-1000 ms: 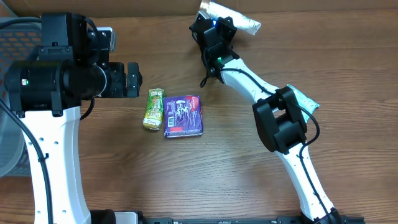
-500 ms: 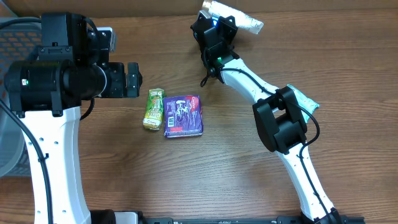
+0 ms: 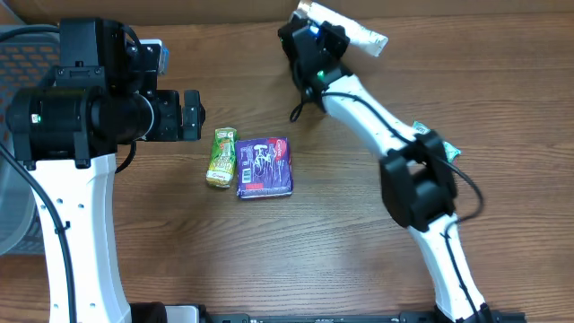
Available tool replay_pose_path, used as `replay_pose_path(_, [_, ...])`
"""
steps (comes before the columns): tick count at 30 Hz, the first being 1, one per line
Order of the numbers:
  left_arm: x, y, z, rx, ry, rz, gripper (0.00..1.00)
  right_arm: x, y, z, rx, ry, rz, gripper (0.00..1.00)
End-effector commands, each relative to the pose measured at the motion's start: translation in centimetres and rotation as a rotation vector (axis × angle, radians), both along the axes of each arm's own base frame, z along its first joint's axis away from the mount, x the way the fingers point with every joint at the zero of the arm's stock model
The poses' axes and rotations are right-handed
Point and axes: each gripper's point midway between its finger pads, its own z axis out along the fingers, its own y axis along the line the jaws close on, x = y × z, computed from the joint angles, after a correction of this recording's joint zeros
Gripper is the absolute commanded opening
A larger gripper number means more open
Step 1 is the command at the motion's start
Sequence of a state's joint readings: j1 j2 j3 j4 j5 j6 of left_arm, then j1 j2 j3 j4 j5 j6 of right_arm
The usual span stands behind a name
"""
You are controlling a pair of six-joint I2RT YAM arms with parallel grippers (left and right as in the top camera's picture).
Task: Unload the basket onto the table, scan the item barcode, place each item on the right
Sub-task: 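Lift the tube and hold it in front of the scanner, then carry the tube right and lower it beside the wipes pack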
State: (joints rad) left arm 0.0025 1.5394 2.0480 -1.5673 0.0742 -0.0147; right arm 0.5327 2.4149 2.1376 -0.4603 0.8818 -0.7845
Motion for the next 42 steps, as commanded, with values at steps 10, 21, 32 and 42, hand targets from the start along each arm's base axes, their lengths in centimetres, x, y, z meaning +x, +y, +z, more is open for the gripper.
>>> replay_pose_path(10, [0.1,0.2,0.1,0.014,-0.006,-0.013,1.0,-14.8,0.4,16.9,1.197,0.293,0.023,0.04])
replay_pose_path(21, [0.1,0.2,0.1,0.014,-0.006,-0.013,1.0,-17.9,-8.3,4.0,1.388,0.604,-0.573,0.04])
replay_pose_path(32, [0.1,0.2,0.1,0.014,-0.006,-0.013,1.0,-18.5,-10.5,-9.5,1.491,0.455,-0.95,0.04])
replay_pose_path(42, [0.1,0.2,0.1,0.014,-0.006,-0.013,1.0,-21.5,-18.1,-12.2,1.357,0.356,-1.208,0.45])
